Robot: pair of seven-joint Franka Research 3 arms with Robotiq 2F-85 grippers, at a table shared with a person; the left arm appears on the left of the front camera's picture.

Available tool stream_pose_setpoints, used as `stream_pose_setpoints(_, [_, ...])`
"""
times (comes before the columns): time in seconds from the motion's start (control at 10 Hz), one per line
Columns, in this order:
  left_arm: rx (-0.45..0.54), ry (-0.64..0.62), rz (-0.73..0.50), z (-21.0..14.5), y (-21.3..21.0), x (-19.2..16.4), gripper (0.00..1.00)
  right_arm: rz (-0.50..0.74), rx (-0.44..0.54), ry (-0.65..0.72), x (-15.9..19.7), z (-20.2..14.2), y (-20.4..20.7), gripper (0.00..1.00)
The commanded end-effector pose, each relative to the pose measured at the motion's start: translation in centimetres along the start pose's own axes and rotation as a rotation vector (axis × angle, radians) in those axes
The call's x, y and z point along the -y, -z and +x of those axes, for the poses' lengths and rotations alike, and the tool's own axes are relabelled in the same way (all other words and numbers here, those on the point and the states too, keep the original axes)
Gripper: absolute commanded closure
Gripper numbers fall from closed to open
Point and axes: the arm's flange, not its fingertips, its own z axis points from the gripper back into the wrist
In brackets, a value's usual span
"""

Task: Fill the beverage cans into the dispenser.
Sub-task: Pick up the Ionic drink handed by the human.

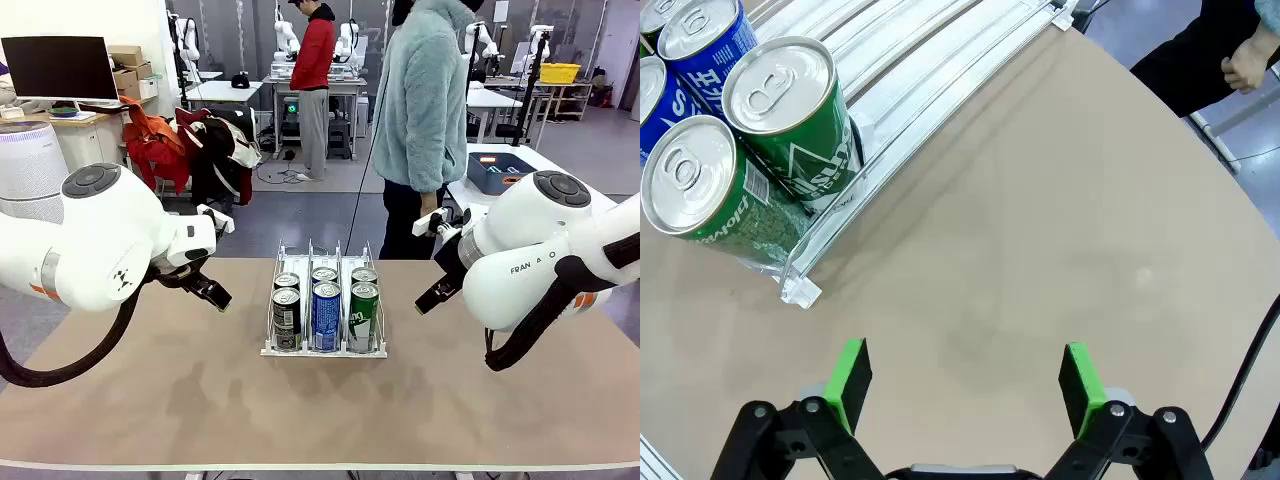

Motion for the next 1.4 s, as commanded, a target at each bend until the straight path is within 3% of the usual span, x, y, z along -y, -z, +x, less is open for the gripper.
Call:
stream_pose_setpoints(0.0, [0.000,0.000,0.000,0.00,0.00,0.00,0.00,0.000,0.000,0.000,0.00,0.00,0.00,0.00])
stream_pose_setpoints(1.3, [0.000,0.002,-0.001,0.02,0.00,0.09,0.00,0.000,0.000,0.000,0.00,0.00,0.00,0.00])
